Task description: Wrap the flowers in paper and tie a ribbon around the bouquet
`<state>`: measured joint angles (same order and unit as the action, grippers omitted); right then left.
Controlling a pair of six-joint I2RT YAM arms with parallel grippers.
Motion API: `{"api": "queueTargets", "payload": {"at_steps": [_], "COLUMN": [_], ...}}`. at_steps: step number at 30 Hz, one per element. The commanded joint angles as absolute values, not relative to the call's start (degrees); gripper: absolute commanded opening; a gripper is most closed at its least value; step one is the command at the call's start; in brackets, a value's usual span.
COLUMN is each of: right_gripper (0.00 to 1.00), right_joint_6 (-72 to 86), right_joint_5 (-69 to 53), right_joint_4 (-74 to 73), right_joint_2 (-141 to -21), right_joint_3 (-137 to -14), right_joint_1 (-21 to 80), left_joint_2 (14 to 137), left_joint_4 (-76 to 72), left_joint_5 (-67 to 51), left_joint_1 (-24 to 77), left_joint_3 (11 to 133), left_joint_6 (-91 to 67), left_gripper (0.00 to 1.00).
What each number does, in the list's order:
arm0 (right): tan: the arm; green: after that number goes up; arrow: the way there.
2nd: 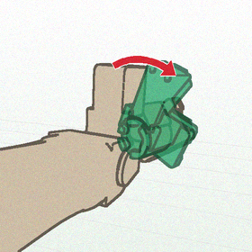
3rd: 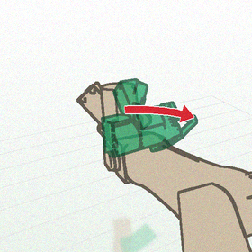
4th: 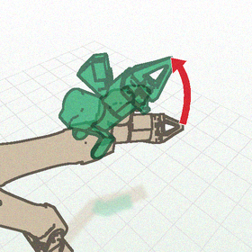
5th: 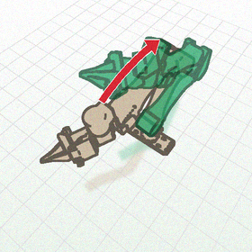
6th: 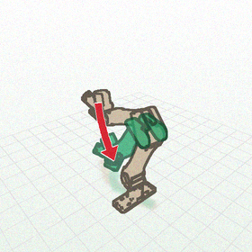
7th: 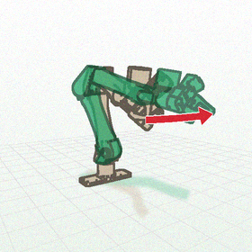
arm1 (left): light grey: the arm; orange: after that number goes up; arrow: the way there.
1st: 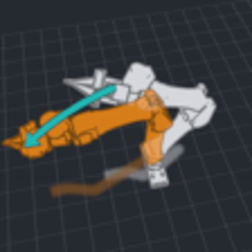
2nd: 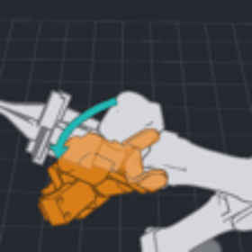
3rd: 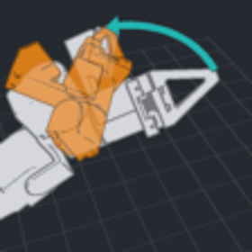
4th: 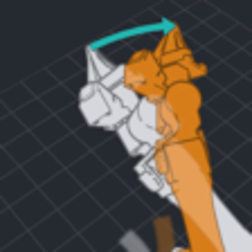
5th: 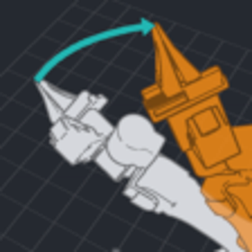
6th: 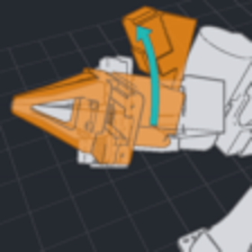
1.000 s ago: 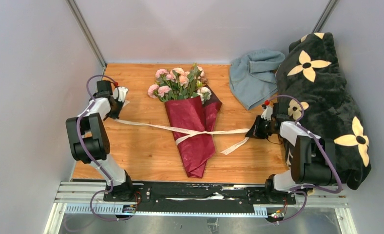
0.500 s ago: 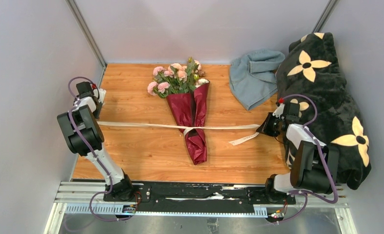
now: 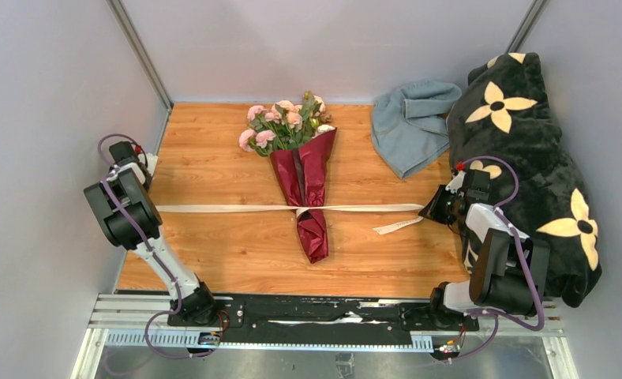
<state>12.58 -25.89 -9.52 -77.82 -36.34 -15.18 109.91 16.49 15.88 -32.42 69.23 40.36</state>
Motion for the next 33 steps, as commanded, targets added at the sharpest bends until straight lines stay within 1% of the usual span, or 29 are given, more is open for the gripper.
{"api": "queueTargets", "payload": {"at_steps": [1, 17, 21, 23, 26, 29, 33], "right_gripper": [0.00, 0.00, 0.00, 0.00, 0.00, 0.00, 0.00], "right_joint_6": [12.02, 12.00, 12.29, 11.53, 8.93, 8.12, 6.61], "right_joint_5": [-19.31, -18.96, -20.85, -20.32, -17.69, -16.81, -17.73], "right_joint_4": [-7.47, -6.42, -6.08, -7.02, -9.92, -10.82, -11.56], "right_joint_2": [-77.75, -78.34, -78.05, -78.00, -77.29, -75.45, -73.66], "right_joint_3": [-35.62, -34.99, -34.94, -35.82, -38.64, -41.86, -47.48], "right_joint_1": [-18.54, -20.20, -18.80, -15.25, -6.86, 0.73, 10.41], "left_joint_2": [111.79, 113.94, 113.29, 112.08, 108.53, 103.74, 97.14], "left_joint_4": [10.70, 11.36, 14.80, 17.52, 19.54, 22.93, 29.67], "left_joint_5": [20.82, 19.54, 16.16, 12.45, 9.83, 6.87, 3.30], "left_joint_1": [-36.47, -40.63, -40.58, -40.05, -37.51, -33.23, -26.27], "left_joint_3": [72.61, 75.14, 75.21, 74.69, 71.48, 68.39, 67.98], "left_joint_6": [42.89, 43.59, 41.80, 40.60, 40.00, 39.63, 38.11], "left_gripper": [0.00, 0.00, 0.00, 0.00, 0.00, 0.00, 0.00]}}
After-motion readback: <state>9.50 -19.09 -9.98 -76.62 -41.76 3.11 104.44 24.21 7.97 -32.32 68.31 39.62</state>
